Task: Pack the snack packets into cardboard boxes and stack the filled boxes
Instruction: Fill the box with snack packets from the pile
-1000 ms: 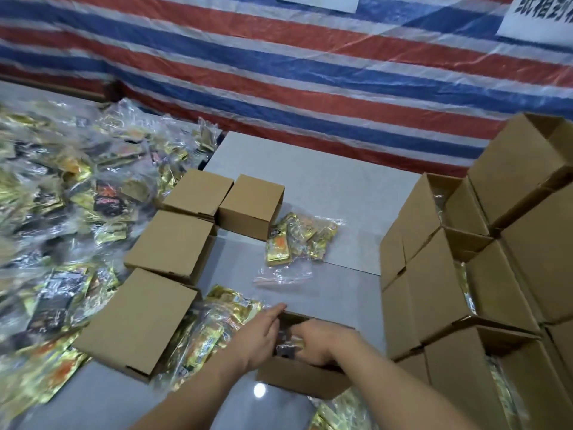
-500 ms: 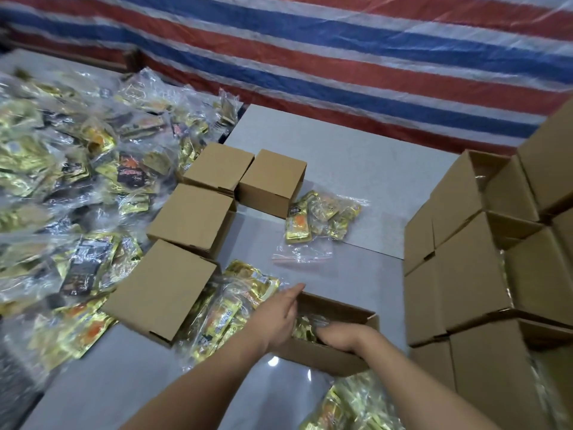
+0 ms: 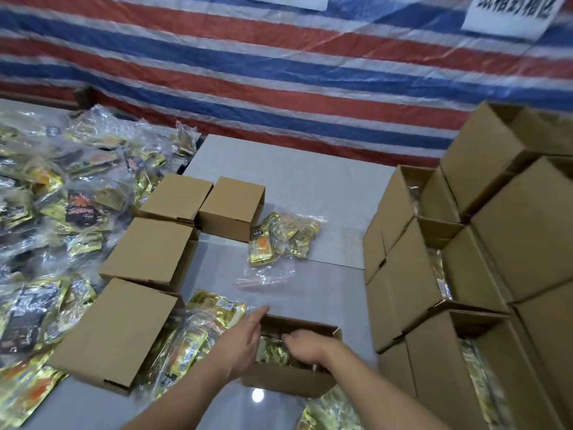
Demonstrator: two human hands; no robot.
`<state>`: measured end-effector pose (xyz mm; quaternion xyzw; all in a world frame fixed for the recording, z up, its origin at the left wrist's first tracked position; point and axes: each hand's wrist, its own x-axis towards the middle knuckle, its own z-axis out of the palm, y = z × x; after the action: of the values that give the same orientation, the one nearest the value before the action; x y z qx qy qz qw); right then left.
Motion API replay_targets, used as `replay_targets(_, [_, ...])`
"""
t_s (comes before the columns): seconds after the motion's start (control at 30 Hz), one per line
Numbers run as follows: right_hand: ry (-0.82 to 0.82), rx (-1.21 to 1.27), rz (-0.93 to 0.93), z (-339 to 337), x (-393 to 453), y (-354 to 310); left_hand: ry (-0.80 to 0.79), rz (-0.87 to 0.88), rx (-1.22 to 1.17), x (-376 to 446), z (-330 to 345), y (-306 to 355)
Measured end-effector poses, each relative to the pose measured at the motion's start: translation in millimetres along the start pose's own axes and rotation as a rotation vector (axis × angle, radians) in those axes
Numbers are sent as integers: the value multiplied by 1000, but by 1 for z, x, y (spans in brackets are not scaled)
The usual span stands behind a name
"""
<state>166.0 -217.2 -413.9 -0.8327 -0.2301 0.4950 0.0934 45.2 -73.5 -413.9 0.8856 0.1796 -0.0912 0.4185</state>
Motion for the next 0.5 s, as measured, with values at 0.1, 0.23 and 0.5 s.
replay_targets(0.1, [-57,-1,44,7,0,-1,-30,-14,9,-4,-2,2])
replay_targets(0.23, [15,23,-27,5,-20,-8,2,-32,33,-6,-4,6])
replay_targets(0.5, [479,157,-260,-41,-71,16,81,-33,100,-8,-4,10])
